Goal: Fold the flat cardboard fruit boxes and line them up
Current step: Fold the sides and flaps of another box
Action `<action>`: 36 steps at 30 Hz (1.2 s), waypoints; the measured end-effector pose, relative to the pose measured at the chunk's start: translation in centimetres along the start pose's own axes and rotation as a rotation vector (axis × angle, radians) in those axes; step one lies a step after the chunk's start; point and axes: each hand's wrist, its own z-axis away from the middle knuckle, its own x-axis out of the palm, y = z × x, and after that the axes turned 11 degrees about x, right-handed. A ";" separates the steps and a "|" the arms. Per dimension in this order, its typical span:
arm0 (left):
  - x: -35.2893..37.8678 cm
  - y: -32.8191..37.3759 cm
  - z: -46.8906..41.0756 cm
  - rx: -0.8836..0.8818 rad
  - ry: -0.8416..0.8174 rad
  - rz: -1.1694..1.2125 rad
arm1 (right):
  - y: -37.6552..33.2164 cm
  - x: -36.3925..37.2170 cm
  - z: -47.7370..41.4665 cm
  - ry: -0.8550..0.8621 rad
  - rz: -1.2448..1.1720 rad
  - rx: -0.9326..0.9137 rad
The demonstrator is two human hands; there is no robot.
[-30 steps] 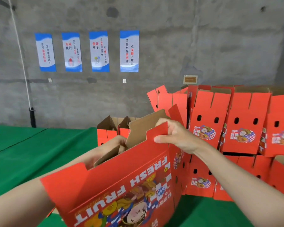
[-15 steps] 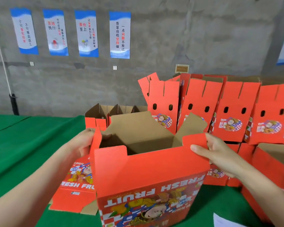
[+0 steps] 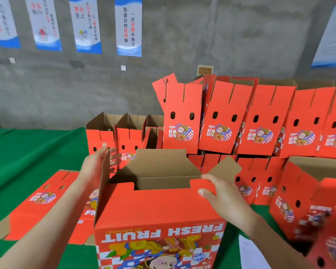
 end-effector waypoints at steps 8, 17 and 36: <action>-1.4 -2.2 7.7 0.093 -0.108 -0.176 | -1.0 0.6 -0.1 -0.025 0.077 0.017; -1.7 0.0 6.5 0.069 -0.132 -0.395 | -0.9 0.8 1.4 -0.118 0.192 -0.094; -1.6 0.0 5.3 0.371 -0.357 -0.839 | -4.5 -0.6 -2.7 -0.296 0.840 -0.110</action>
